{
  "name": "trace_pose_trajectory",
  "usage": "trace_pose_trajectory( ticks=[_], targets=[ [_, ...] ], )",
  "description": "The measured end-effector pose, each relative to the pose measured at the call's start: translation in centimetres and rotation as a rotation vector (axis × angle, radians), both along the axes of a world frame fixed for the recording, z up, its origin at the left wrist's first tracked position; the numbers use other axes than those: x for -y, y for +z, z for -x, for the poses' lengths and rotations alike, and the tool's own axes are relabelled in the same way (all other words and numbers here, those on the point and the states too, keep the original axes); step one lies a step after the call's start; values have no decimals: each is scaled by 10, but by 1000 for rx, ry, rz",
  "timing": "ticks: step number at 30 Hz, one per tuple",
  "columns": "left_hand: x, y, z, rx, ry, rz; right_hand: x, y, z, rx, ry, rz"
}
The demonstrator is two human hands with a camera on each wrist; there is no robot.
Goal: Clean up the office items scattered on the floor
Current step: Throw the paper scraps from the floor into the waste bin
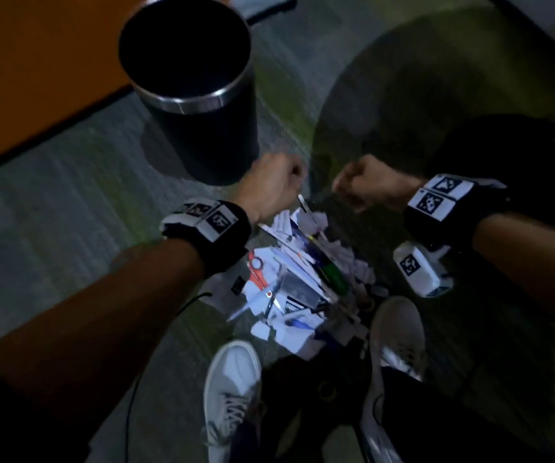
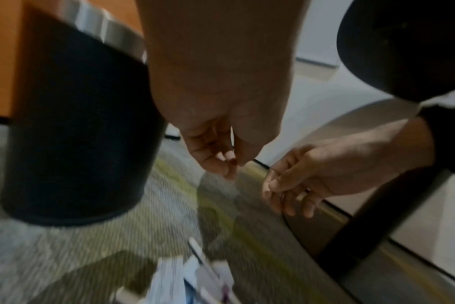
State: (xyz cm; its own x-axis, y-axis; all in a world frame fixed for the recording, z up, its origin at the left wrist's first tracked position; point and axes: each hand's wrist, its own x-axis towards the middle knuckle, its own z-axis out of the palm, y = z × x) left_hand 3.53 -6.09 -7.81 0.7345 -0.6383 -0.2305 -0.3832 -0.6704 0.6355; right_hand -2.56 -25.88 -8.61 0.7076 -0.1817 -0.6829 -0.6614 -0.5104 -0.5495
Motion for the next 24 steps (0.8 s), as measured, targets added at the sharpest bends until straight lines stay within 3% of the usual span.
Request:
trace_pose_trajectory(
  ticks=[3,8,12,15,20,24],
  targets=[
    [26,-48,40,-114,-206,-136,17,-47,46,-90,71,59],
    [58,-111,86,-107,-435,-287,30,-103,96,-198,268,226],
    [68,-144,103,52,-520,-448,29,-154,122,-158,302,373],
    [62,-157,107,132,-570,-557,8,-158,136,-144,234,498],
    [47,-158,112,157,-602,-596,0,-178,146,-9,165,327],
    [45,-151,93,8,-751,-655,18,-163,141,44,55,234]
  ],
)
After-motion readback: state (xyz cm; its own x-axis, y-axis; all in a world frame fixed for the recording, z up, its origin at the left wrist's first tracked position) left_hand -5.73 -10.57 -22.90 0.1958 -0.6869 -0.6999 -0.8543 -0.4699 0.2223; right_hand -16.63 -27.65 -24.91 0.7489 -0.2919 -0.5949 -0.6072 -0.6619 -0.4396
